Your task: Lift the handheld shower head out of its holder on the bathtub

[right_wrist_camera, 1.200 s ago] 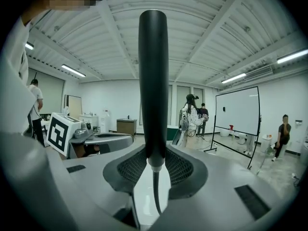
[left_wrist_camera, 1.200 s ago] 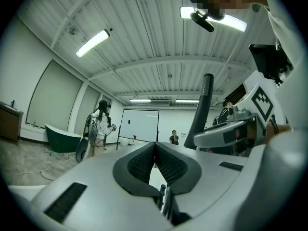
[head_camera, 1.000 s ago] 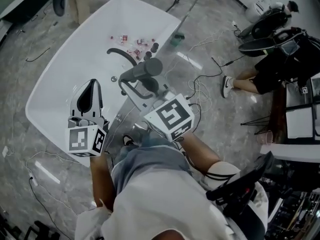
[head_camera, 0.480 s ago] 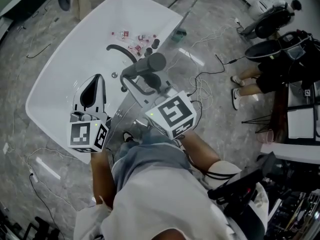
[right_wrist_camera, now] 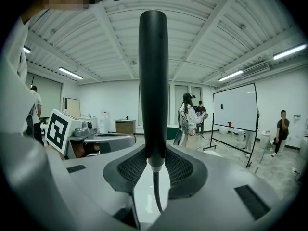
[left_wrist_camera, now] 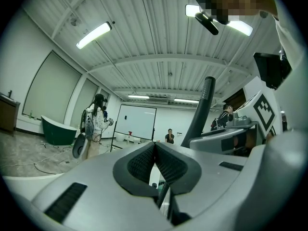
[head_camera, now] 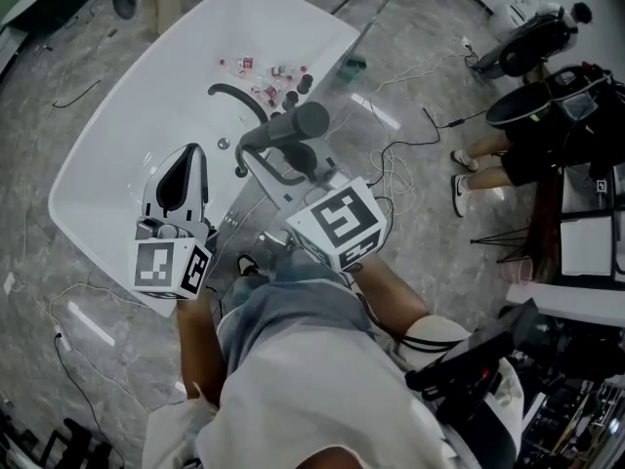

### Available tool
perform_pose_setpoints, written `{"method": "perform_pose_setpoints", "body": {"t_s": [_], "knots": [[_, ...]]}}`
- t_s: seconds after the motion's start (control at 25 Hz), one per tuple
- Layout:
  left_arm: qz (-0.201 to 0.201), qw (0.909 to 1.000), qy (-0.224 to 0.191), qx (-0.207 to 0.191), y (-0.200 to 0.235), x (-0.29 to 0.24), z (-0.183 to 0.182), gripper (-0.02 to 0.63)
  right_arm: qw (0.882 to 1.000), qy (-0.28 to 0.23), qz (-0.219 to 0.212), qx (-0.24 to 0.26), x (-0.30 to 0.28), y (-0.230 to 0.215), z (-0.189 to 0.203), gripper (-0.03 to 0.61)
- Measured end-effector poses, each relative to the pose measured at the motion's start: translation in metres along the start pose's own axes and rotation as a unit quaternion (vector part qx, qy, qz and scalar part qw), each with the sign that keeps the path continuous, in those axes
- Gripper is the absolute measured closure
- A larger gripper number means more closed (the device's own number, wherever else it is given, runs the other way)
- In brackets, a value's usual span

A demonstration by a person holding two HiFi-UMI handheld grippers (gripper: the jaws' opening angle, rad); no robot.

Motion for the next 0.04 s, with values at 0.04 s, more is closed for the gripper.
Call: {"method": "perform_pose_setpoints", "body": {"t_s": [0.04], "knots": [[0.000,1.0000,-0.001,0.001,-0.0005,0.0010,0.0005,0.595,1.000,0.000,0.000,-0.001,0.0008,0.0002,0.0006,0.453]]}}
Point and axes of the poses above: the fingertips, and each gripper's own axes: x backward along the fingers, y to its left, z out of its underside, the point moved 4 cm from there along x, backward along the fingers, and after that the axes turned 5 degrees about -y, right-handed, at the moved point
